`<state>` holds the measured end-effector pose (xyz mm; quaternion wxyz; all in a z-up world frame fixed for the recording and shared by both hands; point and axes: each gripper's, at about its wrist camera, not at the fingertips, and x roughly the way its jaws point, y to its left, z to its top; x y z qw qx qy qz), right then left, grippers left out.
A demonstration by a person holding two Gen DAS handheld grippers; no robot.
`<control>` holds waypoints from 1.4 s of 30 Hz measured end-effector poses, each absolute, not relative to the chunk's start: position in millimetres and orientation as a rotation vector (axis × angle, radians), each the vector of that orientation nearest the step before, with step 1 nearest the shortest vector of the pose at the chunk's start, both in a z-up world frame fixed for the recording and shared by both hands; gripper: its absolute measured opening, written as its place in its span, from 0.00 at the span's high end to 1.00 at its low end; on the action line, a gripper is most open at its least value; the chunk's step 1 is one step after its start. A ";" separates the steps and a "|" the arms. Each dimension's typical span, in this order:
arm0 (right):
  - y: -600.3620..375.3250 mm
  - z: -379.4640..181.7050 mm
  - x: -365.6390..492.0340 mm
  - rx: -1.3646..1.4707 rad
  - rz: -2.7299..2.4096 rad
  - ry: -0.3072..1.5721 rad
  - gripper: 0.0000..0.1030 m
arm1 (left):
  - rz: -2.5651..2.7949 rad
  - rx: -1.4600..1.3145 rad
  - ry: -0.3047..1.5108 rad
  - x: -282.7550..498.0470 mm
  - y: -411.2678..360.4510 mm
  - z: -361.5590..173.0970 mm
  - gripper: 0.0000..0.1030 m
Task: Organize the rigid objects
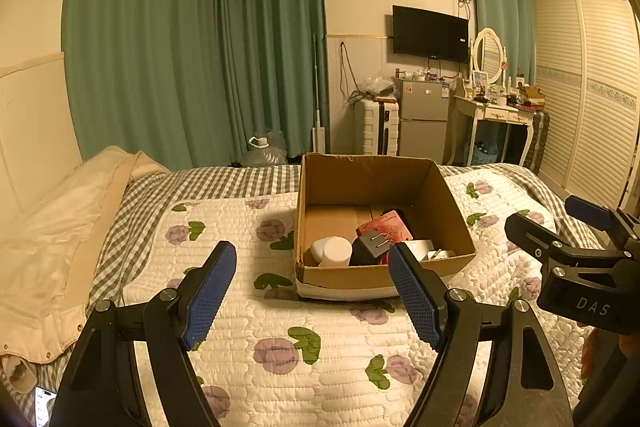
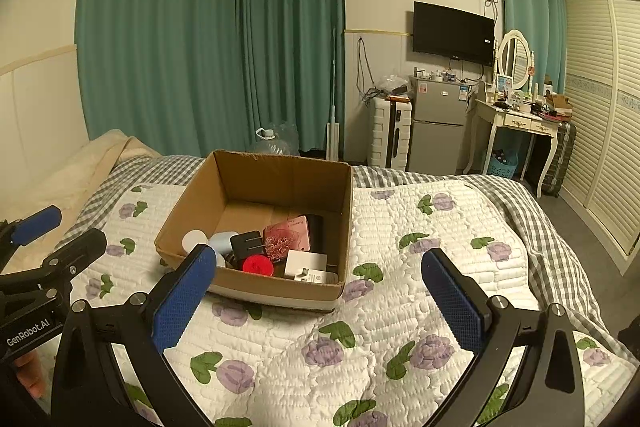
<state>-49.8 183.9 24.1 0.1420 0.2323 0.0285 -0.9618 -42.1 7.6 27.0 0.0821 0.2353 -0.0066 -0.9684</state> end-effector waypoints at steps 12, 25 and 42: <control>183.4 23.4 -49.0 0.672 -2.774 0.087 0.00 | -2.893 0.704 -0.020 -42.7 7.8 26.7 0.21; 182.4 21.9 -49.1 0.679 -2.772 0.092 0.00 | -2.891 0.707 -0.024 -42.6 8.2 25.3 0.21; 182.4 19.9 -48.4 0.694 -2.773 0.099 0.00 | -2.888 0.719 -0.022 -43.2 6.7 22.2 0.21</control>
